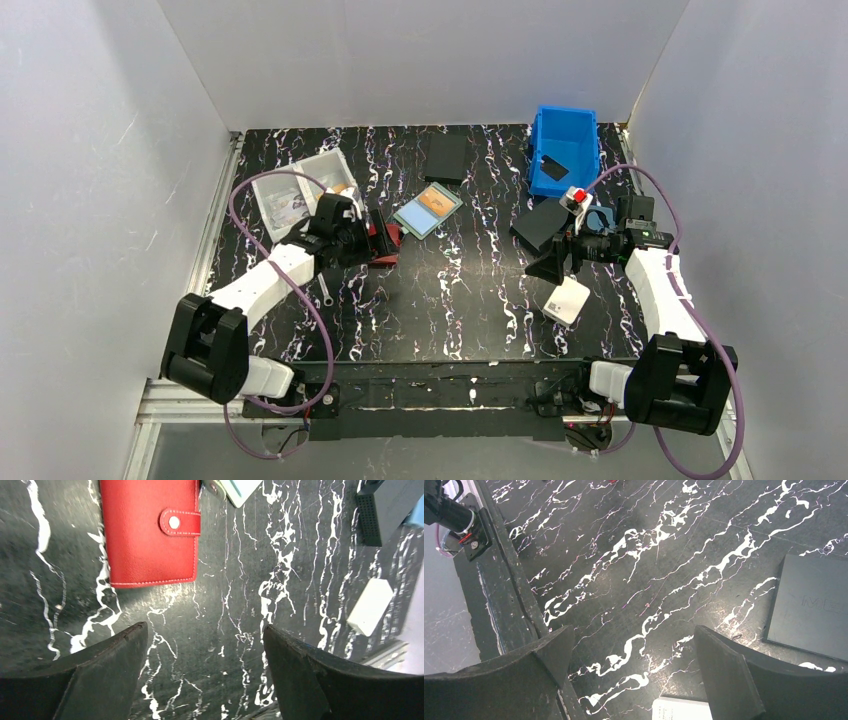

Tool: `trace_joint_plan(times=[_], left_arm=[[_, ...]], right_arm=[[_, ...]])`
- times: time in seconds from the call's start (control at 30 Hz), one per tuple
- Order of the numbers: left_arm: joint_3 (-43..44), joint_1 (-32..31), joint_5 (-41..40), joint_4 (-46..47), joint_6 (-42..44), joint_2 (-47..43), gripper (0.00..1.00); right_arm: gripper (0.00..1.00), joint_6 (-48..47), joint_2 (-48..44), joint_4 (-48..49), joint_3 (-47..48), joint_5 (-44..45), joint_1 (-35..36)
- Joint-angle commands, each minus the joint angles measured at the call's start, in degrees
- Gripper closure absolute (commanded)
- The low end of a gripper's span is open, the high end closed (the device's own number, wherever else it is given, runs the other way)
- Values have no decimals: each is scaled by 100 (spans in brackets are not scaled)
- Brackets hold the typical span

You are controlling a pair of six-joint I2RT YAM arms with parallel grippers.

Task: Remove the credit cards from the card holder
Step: Move the card holder to the center of the board.

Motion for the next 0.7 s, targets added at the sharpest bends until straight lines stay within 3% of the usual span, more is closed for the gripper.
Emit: trace_joint_plan(times=[0.0, 0.4, 0.47, 0.67], left_arm=[[671, 37, -431, -1280, 1247, 183, 16], [1626, 143, 232, -1628, 1805, 1359, 14], [1674, 206, 348, -1610, 1784, 1496, 3], [1728, 345, 521, -1578, 1786, 1677, 3]], right_arm=[[2, -54, -16, 40, -50, -143, -14], [2, -72, -35, 38, -68, -89, -10], [2, -73, -42, 30, -76, -99, -15], [2, -78, -62, 8, -76, -141, -15]])
